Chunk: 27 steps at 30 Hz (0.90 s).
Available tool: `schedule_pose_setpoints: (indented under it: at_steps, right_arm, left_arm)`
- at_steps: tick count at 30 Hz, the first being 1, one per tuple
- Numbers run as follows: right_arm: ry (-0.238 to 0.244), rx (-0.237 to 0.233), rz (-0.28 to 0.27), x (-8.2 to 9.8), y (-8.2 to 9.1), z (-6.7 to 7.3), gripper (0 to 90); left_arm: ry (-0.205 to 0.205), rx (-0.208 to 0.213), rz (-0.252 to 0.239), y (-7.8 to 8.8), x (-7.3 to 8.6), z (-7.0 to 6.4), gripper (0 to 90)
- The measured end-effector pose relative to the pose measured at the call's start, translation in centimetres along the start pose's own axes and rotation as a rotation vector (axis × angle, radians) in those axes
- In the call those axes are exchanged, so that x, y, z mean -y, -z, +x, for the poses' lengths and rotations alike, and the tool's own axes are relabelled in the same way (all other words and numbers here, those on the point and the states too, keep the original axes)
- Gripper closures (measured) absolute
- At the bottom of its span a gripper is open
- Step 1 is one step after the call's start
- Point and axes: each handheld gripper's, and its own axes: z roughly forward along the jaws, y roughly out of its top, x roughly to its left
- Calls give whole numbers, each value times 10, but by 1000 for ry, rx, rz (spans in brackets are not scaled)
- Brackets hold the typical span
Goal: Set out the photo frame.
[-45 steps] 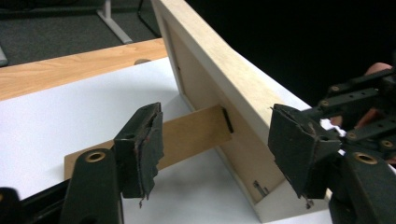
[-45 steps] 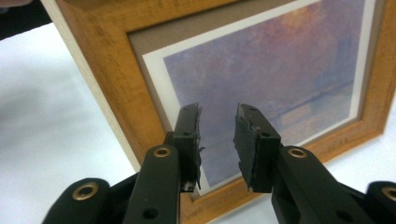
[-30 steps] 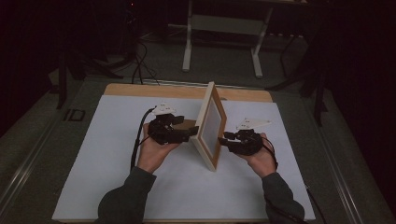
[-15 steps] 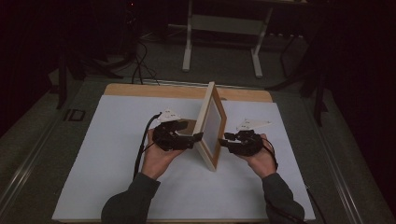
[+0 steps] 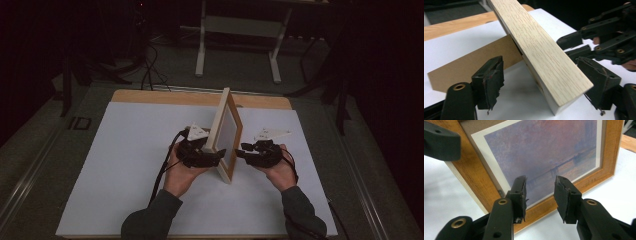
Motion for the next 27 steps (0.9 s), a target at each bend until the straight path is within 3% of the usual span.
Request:
schedule_pose_setpoints:
  at_steps: [5, 8, 14, 21, 27]
  right_arm:
    - [-4, 2, 0, 1, 2, -1, 614]
    - [-6, 4, -1, 2, 3, -2, 614]
    - [-9, 5, 2, 4, 2, -3, 613]
    - [-11, 6, 0, 4, 3, -4, 613]
    - [-14, 4, 3, 5, 1, -4, 613]
  left_arm:
    - [10, -8, -11, -5, 3, -4, 225]
    - [13, -46, -30, -5, 5, -9, 272]
    - [23, -46, -84, -4, 7, -14, 388]
    - [63, -59, -71, -4, 8, -11, 530]
    - [64, -61, -70, -4, 8, -13, 572]
